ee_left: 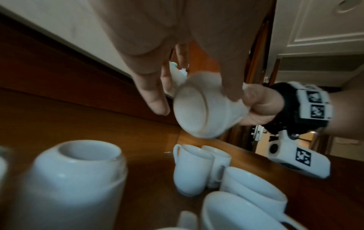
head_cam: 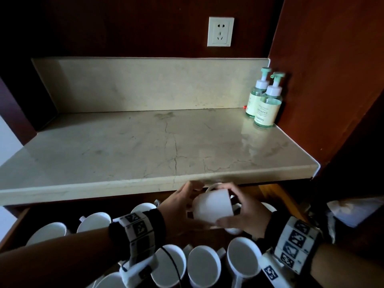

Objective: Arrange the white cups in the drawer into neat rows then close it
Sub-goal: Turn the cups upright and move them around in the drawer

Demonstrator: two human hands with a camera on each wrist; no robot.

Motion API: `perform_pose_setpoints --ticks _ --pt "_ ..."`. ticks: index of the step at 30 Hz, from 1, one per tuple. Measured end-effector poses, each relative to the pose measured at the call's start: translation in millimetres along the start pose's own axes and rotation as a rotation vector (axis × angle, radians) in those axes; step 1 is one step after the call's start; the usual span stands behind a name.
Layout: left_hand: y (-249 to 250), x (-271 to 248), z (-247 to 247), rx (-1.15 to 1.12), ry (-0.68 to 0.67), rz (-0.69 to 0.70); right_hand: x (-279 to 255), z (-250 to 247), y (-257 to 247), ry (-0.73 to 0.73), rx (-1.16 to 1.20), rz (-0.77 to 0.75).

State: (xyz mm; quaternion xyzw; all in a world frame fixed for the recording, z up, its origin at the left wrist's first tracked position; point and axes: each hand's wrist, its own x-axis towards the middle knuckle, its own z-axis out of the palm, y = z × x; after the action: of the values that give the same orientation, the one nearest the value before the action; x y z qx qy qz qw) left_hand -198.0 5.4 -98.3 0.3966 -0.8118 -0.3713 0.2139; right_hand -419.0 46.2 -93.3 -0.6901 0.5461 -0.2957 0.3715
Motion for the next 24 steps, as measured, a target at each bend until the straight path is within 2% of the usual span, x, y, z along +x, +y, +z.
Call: perform_pose_setpoints --ticks 1,3,6,8,11,16,22,24 --pt "-3.7 -0.9 -4.1 0.045 -0.015 -0.039 1.1 2.4 -3.7 -0.016 -0.146 -0.031" --pt "-15.0 -3.0 -12.6 0.275 -0.068 -0.094 2.3 10.3 -10.6 -0.084 -0.428 -0.048" --pt "-29.7 -5.9 -21.3 0.659 -0.203 -0.154 6.6 24.6 -12.3 -0.195 -0.747 0.038" --pt "-37.9 -6.3 -21.7 0.785 -0.259 -0.249 14.3 32.7 -9.6 -0.255 -0.879 0.101" --pt "-42.8 -2.5 -17.7 0.811 -0.282 -0.349 30.2 44.7 -5.0 -0.339 -1.022 0.152" --pt "-48.5 12.9 -9.4 0.860 -0.383 -0.374 48.8 57.9 -0.3 -0.385 -1.116 0.218" --pt "-37.1 26.9 1.9 0.877 -0.513 -0.402 57.4 69.3 12.1 -0.447 -1.246 0.214" --pt "-33.6 30.5 7.0 0.854 -0.497 -0.397 59.3 68.6 13.1 -0.454 -1.245 0.226"
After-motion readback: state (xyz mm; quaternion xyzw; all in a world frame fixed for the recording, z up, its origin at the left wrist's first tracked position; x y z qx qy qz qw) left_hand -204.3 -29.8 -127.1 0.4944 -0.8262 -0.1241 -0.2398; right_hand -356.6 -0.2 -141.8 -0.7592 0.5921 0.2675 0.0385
